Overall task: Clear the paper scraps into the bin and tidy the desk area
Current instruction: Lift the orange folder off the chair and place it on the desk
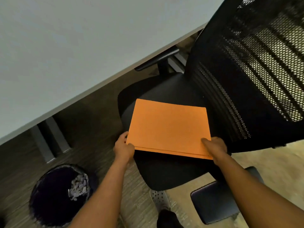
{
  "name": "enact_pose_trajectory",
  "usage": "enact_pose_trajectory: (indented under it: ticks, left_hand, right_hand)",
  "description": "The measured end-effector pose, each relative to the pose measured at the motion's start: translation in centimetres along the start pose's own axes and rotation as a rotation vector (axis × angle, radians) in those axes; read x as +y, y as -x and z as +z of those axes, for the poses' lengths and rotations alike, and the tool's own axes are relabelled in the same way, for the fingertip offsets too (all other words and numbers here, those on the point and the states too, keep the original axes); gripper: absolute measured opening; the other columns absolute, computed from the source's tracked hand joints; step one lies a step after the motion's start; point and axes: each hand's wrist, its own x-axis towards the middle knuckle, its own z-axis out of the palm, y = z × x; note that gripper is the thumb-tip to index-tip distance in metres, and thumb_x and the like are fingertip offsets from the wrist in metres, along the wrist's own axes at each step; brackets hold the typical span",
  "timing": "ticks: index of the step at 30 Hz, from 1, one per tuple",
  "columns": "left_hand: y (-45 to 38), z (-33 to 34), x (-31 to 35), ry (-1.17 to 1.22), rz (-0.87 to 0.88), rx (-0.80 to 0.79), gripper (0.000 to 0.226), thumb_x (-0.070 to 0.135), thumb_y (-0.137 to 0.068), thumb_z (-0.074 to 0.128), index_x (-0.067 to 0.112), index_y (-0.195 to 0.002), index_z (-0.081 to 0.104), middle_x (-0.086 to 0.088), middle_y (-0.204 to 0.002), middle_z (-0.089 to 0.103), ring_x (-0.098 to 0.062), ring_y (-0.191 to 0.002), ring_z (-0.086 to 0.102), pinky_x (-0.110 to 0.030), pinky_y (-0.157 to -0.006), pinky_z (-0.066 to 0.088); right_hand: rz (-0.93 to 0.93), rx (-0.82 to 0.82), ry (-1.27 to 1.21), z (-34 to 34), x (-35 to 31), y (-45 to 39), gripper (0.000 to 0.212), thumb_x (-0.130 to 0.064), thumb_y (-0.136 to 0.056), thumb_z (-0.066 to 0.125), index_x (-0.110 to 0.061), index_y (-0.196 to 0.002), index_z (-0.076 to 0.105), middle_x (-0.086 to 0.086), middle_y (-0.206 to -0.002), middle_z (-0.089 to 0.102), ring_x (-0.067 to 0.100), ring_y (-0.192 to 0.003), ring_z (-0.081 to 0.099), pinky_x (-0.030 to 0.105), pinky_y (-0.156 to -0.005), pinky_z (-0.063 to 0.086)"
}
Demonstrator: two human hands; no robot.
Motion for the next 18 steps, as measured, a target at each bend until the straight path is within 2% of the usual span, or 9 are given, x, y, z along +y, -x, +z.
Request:
enact_pose_trajectory:
  ticks: [2, 5, 8, 11, 13, 15, 17, 18]
  left_hand:
    - [0.7, -1.4, 0.4, 0.047, 0.018, 0.009, 0.054, -0.006, -0.089, 0.049, 0.023, -0.134, 0.055, -0.003, -0.115, 0.064, -0.020, -0.098, 0.061, -0.032, -0.077, 0.051]
    - [1.9, -3.8, 1.1, 0.087, 0.040, 0.022, 0.054, -0.005, -0.088, 0.051, 0.025, -0.132, 0.057, 0.000, -0.111, 0.062, -0.015, -0.094, 0.061, -0.032, -0.079, 0.054]
    - [3.2, -6.8, 1.7, 0.091, 0.079, 0.003, 0.048, 0.003, -0.091, 0.056, 0.026, -0.133, 0.057, 0.001, -0.118, 0.062, -0.006, -0.092, 0.058, -0.025, -0.072, 0.050]
    - [5.0, -10.1, 2.4, -0.010, 0.098, -0.074, 0.045, 0.030, -0.093, 0.063, 0.026, -0.137, 0.052, -0.002, -0.134, 0.055, -0.016, -0.107, 0.055, -0.033, -0.089, 0.047]
    - [6.6, -12.9, 2.8, -0.115, 0.159, -0.158, 0.067, 0.057, -0.085, 0.065, 0.028, -0.142, 0.045, 0.000, -0.139, 0.046, -0.022, -0.121, 0.050, -0.039, -0.100, 0.044]
    - [8.3, -15.6, 3.0, -0.164, 0.269, -0.267, 0.097, 0.073, -0.068, 0.070, 0.030, -0.147, 0.036, 0.005, -0.139, 0.035, -0.020, -0.129, 0.041, -0.037, -0.104, 0.039]
    - [9.8, -18.1, 2.9, -0.172, 0.414, -0.285, 0.109, 0.075, -0.058, 0.074, 0.029, -0.148, 0.033, 0.009, -0.137, 0.032, -0.011, -0.126, 0.039, -0.025, -0.101, 0.037]
    - [10.4, -19.2, 2.8, -0.202, 0.482, -0.239, 0.103, 0.073, -0.060, 0.074, 0.030, -0.146, 0.036, 0.011, -0.135, 0.035, -0.008, -0.124, 0.040, -0.021, -0.099, 0.036]
  right_hand:
    - [-0.040, -0.009, -0.120, -1.1, -0.6, 1.1, 0.023, -0.031, -0.089, 0.061, -0.014, -0.103, 0.060, 0.009, -0.101, 0.063, 0.027, -0.089, 0.059, 0.044, -0.083, 0.051]
    - [-0.062, -0.082, -0.284, -3.1, -2.2, 3.8, 0.030, -0.028, -0.092, 0.060, -0.015, -0.118, 0.053, 0.010, -0.110, 0.061, 0.027, -0.093, 0.059, 0.038, -0.072, 0.048]
    - [-0.087, -0.212, -0.470, -5.6, -4.1, 7.5, 0.024, -0.024, -0.096, 0.059, -0.021, -0.118, 0.050, 0.010, -0.110, 0.061, 0.026, -0.093, 0.060, 0.035, -0.062, 0.049]
    - [-0.128, -0.337, -0.616, -8.1, -7.1, 11.7, 0.032, -0.021, -0.094, 0.062, -0.020, -0.123, 0.050, 0.012, -0.111, 0.063, 0.032, -0.100, 0.063, 0.040, -0.066, 0.054]
    - [-0.158, -0.379, -0.662, -9.5, -9.7, 14.9, 0.031, -0.017, -0.094, 0.061, -0.018, -0.122, 0.050, 0.014, -0.113, 0.064, 0.034, -0.100, 0.063, 0.043, -0.068, 0.054]
    - [-0.174, -0.412, -0.717, -10.9, -12.4, 18.3, 0.024, -0.013, -0.094, 0.059, -0.017, -0.117, 0.051, 0.015, -0.112, 0.063, 0.032, -0.097, 0.063, 0.044, -0.070, 0.055]
    - [-0.183, -0.451, -0.807, -12.3, -15.2, 21.8, 0.020, -0.010, -0.093, 0.057, -0.016, -0.111, 0.052, 0.013, -0.104, 0.062, 0.026, -0.087, 0.064, 0.039, -0.067, 0.056]
    - [-0.187, -0.467, -0.851, -12.9, -16.5, 23.6, 0.017, -0.009, -0.092, 0.056, -0.014, -0.108, 0.053, 0.011, -0.095, 0.062, 0.021, -0.078, 0.064, 0.034, -0.061, 0.056]
